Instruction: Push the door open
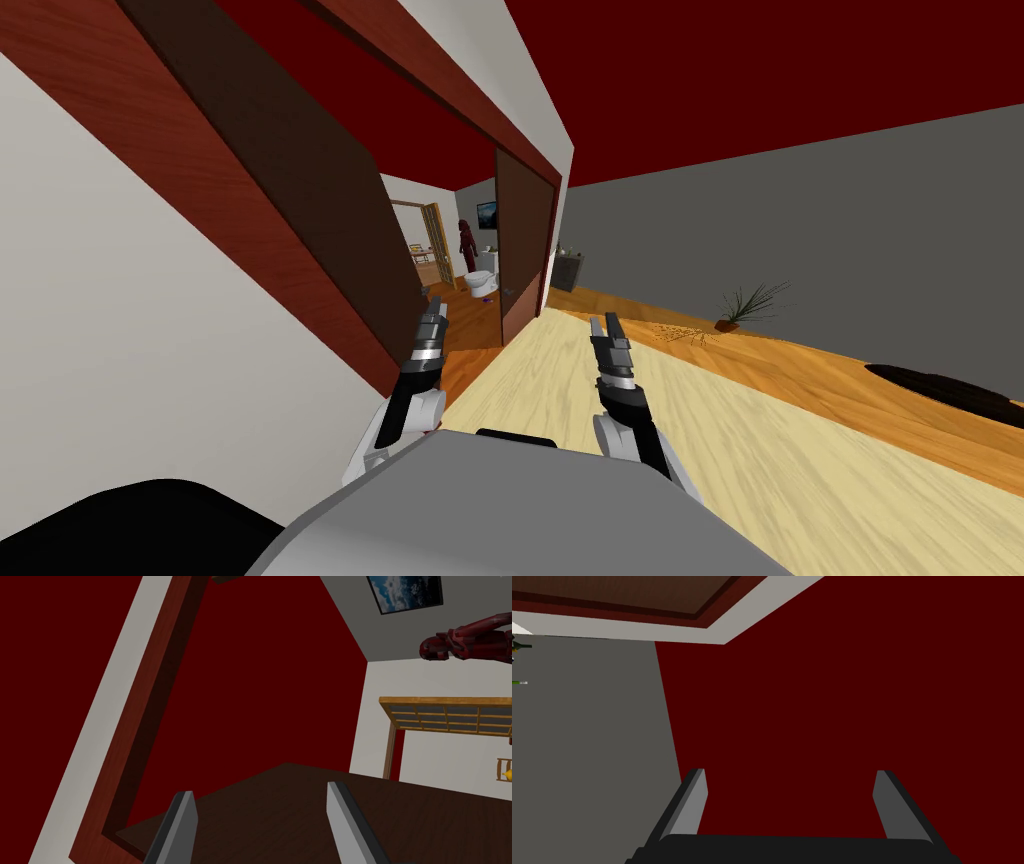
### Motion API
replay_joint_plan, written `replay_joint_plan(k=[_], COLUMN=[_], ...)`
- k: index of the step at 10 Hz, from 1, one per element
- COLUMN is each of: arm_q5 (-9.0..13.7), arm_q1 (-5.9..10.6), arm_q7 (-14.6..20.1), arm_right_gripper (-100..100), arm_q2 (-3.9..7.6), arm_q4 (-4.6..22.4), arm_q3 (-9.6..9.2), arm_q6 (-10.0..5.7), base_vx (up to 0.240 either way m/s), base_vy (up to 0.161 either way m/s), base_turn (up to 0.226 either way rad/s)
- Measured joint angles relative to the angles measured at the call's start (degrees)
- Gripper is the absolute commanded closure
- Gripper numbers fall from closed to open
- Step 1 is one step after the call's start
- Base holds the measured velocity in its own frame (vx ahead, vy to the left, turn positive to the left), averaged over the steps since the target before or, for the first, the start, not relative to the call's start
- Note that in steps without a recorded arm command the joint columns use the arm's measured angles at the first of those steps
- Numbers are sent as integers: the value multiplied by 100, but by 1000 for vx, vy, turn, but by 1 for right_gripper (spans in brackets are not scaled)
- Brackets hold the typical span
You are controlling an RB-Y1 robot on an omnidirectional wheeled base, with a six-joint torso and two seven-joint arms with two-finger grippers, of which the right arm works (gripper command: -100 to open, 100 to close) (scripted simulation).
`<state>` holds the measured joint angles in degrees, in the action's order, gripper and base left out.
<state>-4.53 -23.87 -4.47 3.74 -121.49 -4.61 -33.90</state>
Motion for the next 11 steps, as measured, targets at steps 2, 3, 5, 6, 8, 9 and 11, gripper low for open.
replay_joint_plan(k=[2, 3, 5, 6, 8, 9, 11], arm_q5=[0, -10, -24, -11, -21, -23, -19], arm_q1=[92, 133, 242, 283, 380, 438, 540], arm_q7=[37, 45, 80, 123, 163, 182, 243], arm_right_gripper=[-100, -100, -100, -100, -100, -100, -100], arm_q2=[28, 26, 46, 84, 98, 108, 144], arm_q4=[177, 283, 572, 664, 862, 999, 1225], arm_q3=[-25, -53, -121, -119, -167, -186, -217], arm_q6=[-11, -36, -99, -105, -111, -139, -168], base_vx=[80, 112, 114, 104, 81, 83, 95], base_vy=[-18, -36, -28, -35, -24, -23, -32], base_turn=[38, 79, 65, 43, 59, 58, 52])
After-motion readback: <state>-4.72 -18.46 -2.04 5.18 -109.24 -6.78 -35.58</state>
